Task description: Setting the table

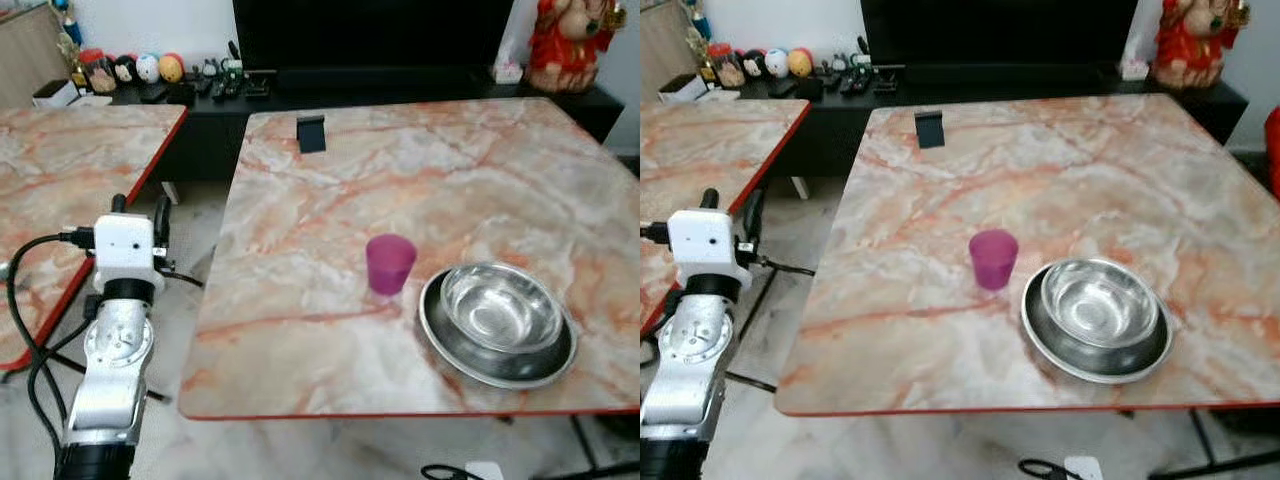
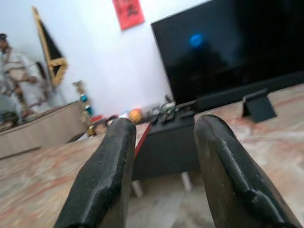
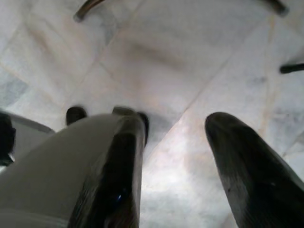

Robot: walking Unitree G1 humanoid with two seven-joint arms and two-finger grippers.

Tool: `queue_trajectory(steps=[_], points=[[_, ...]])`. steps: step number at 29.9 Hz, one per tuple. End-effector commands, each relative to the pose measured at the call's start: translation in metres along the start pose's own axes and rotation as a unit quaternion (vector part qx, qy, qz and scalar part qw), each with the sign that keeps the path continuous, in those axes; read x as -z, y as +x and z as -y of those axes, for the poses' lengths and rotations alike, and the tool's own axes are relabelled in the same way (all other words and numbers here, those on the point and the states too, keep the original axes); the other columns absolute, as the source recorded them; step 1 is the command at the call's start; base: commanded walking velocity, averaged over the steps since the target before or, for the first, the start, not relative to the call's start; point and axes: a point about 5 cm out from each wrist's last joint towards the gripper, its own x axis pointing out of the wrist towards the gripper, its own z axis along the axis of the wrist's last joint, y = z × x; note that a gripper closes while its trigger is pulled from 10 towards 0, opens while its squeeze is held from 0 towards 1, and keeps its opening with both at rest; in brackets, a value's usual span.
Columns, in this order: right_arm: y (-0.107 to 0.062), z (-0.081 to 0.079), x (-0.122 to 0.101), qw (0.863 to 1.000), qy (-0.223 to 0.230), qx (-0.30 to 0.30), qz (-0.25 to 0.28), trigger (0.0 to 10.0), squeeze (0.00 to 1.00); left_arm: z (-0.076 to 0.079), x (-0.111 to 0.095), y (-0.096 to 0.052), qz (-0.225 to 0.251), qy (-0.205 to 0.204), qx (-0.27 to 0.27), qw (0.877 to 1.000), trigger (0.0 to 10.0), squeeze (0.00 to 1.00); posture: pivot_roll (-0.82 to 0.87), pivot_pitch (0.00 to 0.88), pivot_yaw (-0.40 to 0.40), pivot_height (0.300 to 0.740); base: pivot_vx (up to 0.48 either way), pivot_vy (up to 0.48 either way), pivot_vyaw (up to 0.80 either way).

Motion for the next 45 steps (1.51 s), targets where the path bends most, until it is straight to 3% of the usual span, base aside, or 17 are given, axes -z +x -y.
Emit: queue_trajectory(steps=[1,45], points=[[0.0012,-0.0025,-0.0036,1.000,-0.003,-0.003,0.004,10.0,0.00,-0.0042,-0.0027,0.0024,0.003,0.008,-0.008,1.000,10.0,0.00,-0.03,0.000,0.028,0.732,0.000,0.416,0.00],[0.0018,-0.0039,-0.0059,1.000,-0.013,-0.009,0.006,10.0,0.00,-0.0056,-0.0045,0.0042,0.003,0.007,-0.015,1.000,10.0,0.00,-0.01,0.000,0.028,0.732,0.000,0.416,0.00]])
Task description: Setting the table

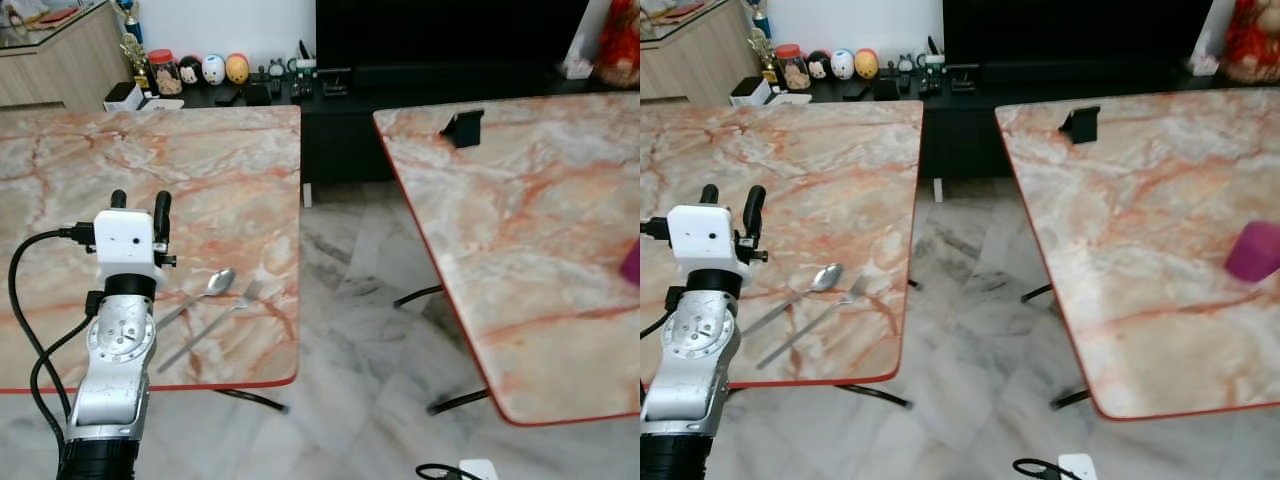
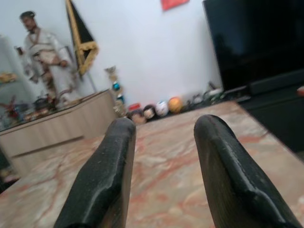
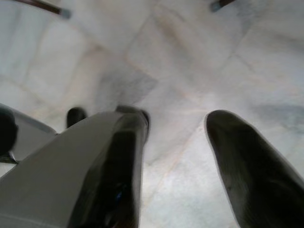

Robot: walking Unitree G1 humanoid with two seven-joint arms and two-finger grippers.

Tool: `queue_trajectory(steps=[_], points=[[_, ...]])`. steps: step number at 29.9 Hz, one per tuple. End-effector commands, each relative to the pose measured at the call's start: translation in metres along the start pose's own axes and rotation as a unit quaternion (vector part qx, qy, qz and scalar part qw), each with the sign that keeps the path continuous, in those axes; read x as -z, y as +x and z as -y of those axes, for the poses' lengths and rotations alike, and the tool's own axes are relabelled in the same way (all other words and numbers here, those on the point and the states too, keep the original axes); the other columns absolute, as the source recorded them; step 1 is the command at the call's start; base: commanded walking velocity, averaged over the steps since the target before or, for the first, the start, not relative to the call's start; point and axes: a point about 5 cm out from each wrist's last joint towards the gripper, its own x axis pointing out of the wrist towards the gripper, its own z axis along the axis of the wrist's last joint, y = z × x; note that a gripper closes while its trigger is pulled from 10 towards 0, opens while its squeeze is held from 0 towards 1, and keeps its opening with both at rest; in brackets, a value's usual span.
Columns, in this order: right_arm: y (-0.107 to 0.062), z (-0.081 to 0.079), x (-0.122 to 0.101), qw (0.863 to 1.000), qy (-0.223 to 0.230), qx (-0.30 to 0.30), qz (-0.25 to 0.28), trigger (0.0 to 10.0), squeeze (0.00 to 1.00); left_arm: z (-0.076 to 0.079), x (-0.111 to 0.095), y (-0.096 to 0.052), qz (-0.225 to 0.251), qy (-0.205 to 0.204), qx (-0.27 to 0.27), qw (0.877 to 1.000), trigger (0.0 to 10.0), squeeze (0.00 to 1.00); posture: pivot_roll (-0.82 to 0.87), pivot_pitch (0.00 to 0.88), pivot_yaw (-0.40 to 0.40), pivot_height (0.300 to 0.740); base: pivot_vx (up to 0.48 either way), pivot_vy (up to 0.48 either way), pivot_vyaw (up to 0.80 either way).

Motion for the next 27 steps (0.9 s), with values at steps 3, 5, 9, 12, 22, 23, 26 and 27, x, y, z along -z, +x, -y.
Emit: queue_trajectory(steps=[3,5,9,12,22,23,26,27], points=[[0.0007,-0.0025,-0.0015,1.000,-0.001,-0.003,0.002,10.0,0.00,-0.0057,-0.0025,0.0016,0.004,0.011,-0.008,1.000,10.0,0.00,-0.01,0.000,0.028,0.732,0.000,0.416,0.00],[0.0007,-0.0026,-0.0015,1.000,-0.002,-0.003,0.002,10.0,0.00,-0.0059,-0.0025,0.0017,0.004,0.011,-0.009,1.000,10.0,0.00,-0.01,0.000,0.028,0.732,0.000,0.416,0.00],[0.0007,-0.0026,-0.0015,1.000,-0.003,-0.003,0.002,10.0,0.00,-0.0062,-0.0026,0.0016,0.005,0.011,-0.009,1.000,10.0,0.00,-0.01,0.000,0.029,0.732,0.000,0.416,0.00],[0.0007,-0.0026,-0.0014,1.000,-0.003,-0.003,0.002,10.0,0.00,-0.0074,-0.0024,0.0022,0.005,0.013,-0.010,1.000,10.0,0.00,-0.01,0.000,0.029,0.732,0.000,0.417,0.00],[0.0006,-0.0024,-0.0012,1.000,0.004,-0.002,0.003,10.0,0.00,-0.0072,0.0001,0.0004,0.001,0.010,0.000,1.000,10.0,0.00,-0.01,0.000,0.029,0.732,0.000,0.198,0.00],[0.0006,-0.0024,-0.0012,1.000,0.004,-0.002,0.003,10.0,0.00,-0.0074,0.0006,0.0002,-0.001,0.008,-0.001,1.000,10.0,0.00,-0.01,0.000,0.029,0.732,0.000,0.000,0.00],[0.0006,-0.0023,-0.0012,1.000,0.005,-0.002,0.003,10.0,0.00,-0.0079,0.0013,0.0000,-0.003,0.005,-0.002,1.000,10.0,0.00,-0.01,0.000,0.029,0.732,0.000,0.000,0.00],[0.0006,-0.0023,-0.0011,1.000,0.005,-0.002,0.003,10.0,0.00,-0.0075,0.0017,0.0000,-0.004,0.003,-0.001,1.000,10.0,0.00,-0.01,0.000,0.029,0.732,0.000,0.000,0.00]])
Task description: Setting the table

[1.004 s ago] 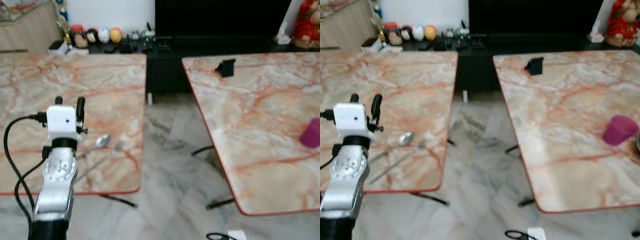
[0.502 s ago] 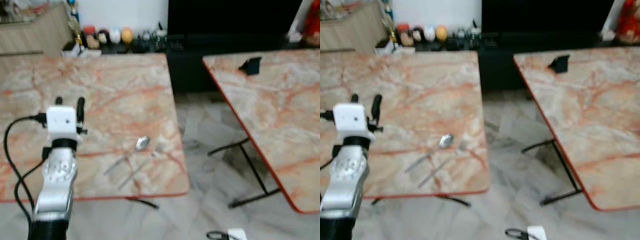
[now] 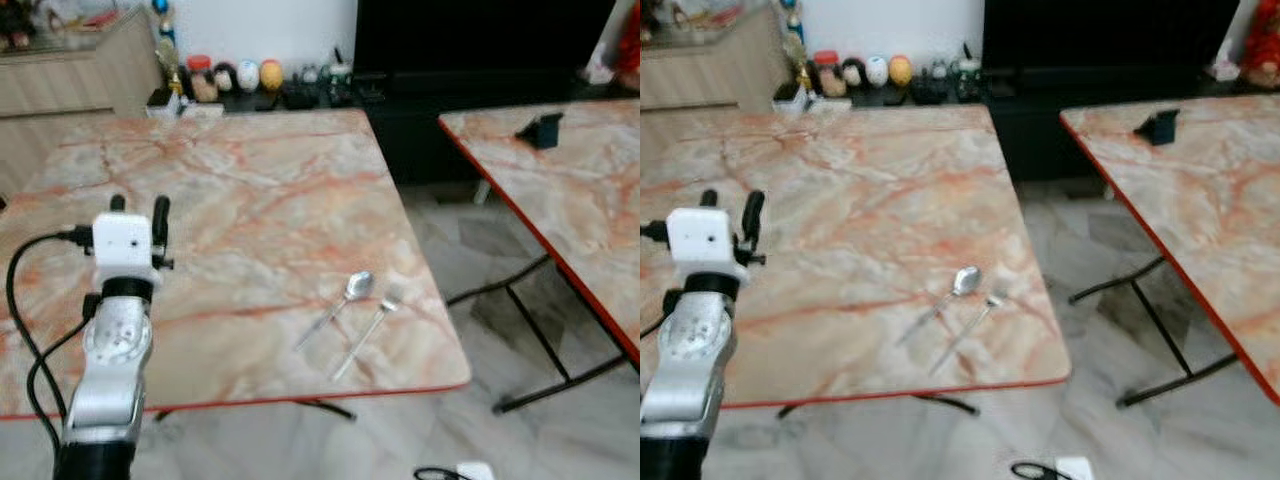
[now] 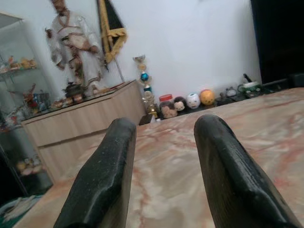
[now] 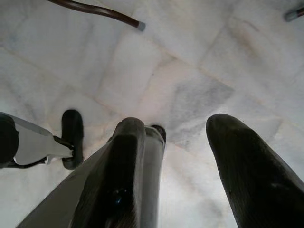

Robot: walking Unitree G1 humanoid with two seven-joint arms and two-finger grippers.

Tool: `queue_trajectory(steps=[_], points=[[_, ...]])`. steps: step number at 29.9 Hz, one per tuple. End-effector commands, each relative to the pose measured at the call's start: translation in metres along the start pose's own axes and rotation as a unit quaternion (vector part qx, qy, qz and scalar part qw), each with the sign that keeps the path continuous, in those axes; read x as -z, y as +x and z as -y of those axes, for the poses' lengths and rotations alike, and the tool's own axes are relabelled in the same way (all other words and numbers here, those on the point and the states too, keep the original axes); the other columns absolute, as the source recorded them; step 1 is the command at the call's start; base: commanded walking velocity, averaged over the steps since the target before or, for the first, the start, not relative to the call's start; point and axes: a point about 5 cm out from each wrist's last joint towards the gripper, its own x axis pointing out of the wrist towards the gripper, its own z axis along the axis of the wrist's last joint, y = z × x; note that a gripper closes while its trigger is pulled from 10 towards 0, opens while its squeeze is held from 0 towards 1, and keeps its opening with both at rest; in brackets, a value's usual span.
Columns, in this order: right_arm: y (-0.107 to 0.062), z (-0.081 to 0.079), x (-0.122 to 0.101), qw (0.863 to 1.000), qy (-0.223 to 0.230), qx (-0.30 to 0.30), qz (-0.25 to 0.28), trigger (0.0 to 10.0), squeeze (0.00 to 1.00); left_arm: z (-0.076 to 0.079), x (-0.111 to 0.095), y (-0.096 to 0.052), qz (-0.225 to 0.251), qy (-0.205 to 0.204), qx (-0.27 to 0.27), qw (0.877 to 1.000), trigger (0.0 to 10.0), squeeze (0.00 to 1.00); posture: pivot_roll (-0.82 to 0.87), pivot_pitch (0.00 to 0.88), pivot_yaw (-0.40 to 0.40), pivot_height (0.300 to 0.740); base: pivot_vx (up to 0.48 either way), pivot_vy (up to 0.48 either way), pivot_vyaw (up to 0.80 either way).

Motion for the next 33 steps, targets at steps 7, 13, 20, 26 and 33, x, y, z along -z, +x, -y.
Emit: queue_trajectory(steps=[7,13,20,26,33], points=[[-0.0018,0.0046,0.0048,1.000,0.004,0.010,-0.005,10.0,0.00,0.0047,-0.0017,0.0012,0.002,-0.010,0.010,1.000,10.0,0.00,-0.01,0.000,0.031,0.732,0.000,0.000,0.00],[-0.0020,0.0046,0.0056,1.000,0.006,0.011,-0.007,10.0,0.00,0.0056,-0.0019,0.0017,0.003,-0.010,0.012,1.000,10.0,0.00,-0.02,0.000,0.032,0.732,0.000,0.000,0.00],[-0.0023,0.0042,0.0074,1.000,0.005,0.009,-0.011,10.0,0.00,0.0056,-0.0025,0.0021,0.004,-0.012,0.011,1.000,10.0,0.00,-0.02,0.000,0.034,0.732,0.000,0.000,-0.35],[-0.0024,0.0038,0.0082,1.000,0.002,0.008,-0.013,10.0,0.00,0.0078,-0.0036,0.0029,0.006,-0.016,0.013,1.000,10.0,0.00,-0.02,0.000,0.037,0.732,0.000,0.000,-0.54],[-0.0024,0.0032,0.0087,1.000,0.001,0.006,-0.014,10.0,0.00,0.0066,-0.0047,0.0043,0.008,-0.018,0.012,1.000,10.0,0.00,-0.02,0.000,0.039,0.732,0.000,0.000,-0.53]])
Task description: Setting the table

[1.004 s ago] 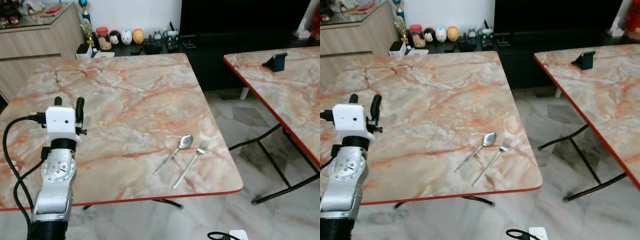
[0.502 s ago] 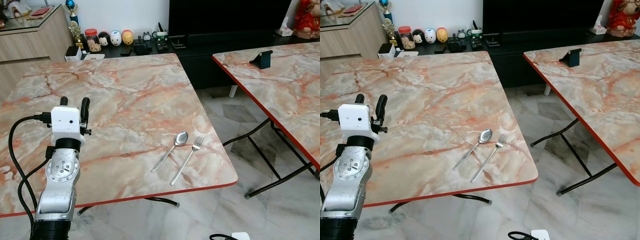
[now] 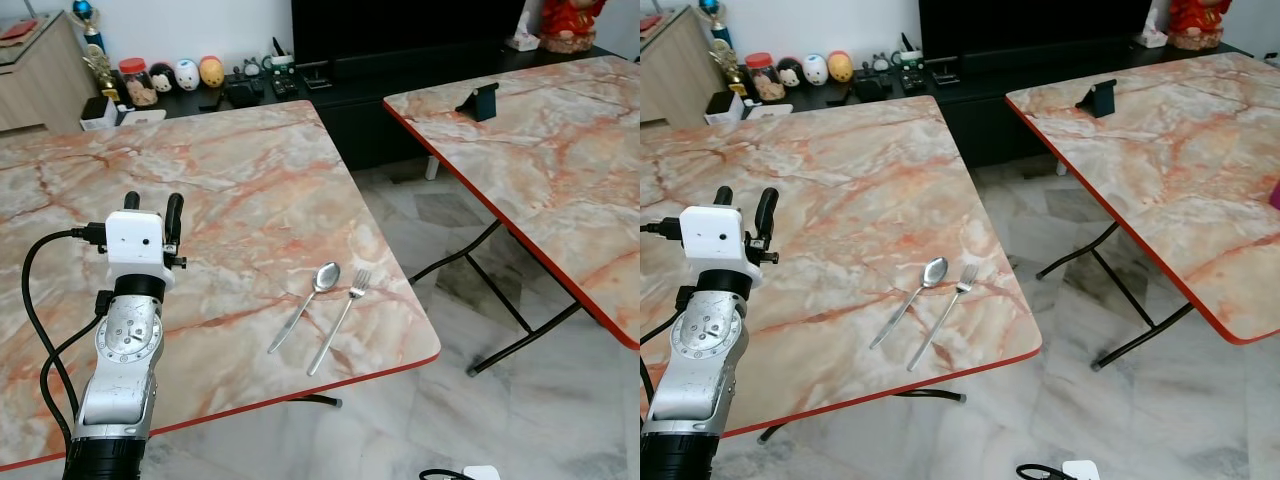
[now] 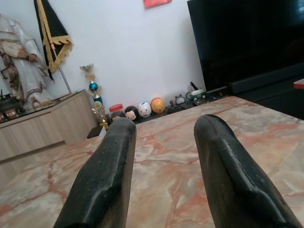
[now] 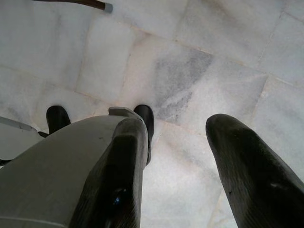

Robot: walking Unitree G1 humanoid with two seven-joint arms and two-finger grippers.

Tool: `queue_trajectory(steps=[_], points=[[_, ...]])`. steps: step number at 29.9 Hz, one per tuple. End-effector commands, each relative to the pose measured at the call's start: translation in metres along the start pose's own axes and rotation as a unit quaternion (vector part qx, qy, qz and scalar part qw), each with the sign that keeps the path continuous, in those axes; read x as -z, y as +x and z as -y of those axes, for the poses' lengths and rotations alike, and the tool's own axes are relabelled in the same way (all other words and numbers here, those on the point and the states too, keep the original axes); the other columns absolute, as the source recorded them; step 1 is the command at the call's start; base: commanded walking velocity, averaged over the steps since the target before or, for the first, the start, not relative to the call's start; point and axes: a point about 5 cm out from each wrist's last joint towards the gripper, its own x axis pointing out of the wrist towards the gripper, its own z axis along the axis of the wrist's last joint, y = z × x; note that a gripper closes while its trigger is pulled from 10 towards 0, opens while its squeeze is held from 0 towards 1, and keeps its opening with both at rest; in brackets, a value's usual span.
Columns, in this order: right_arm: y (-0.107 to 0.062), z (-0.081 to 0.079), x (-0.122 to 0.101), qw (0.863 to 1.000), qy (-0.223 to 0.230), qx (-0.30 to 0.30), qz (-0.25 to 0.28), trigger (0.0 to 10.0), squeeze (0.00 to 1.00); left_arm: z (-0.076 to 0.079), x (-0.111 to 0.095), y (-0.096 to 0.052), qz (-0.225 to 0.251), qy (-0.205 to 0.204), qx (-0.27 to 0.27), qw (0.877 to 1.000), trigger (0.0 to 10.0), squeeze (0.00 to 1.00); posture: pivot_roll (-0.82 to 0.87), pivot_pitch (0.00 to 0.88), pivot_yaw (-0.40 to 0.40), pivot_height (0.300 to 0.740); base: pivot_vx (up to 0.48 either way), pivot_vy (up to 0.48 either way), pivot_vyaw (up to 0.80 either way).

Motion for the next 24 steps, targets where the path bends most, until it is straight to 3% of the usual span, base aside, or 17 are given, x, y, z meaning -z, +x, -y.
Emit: queue_trajectory(steps=[1,12,24], points=[[-0.0004,-0.0010,0.0029,1.000,0.002,-0.001,-0.005,10.0,0.00,-0.0019,-0.0018,0.0028,0.002,-0.004,0.000,1.000,10.0,0.00,-0.02,0.000,0.039,0.732,0.000,0.000,-0.51],[-0.0004,-0.0007,0.0014,1.000,0.014,0.003,0.004,10.0,0.00,0.0027,-0.0021,0.0037,0.000,-0.012,0.005,1.000,10.0,0.00,-0.02,0.000,0.039,0.732,0.000,0.163,-0.05],[-0.0001,-0.0004,0.0005,1.000,0.016,0.003,0.003,10.0,0.00,0.0012,-0.0021,0.0043,0.000,-0.010,0.001,1.000,10.0,0.00,-0.01,0.000,0.036,0.732,0.000,0.000,-0.64]])
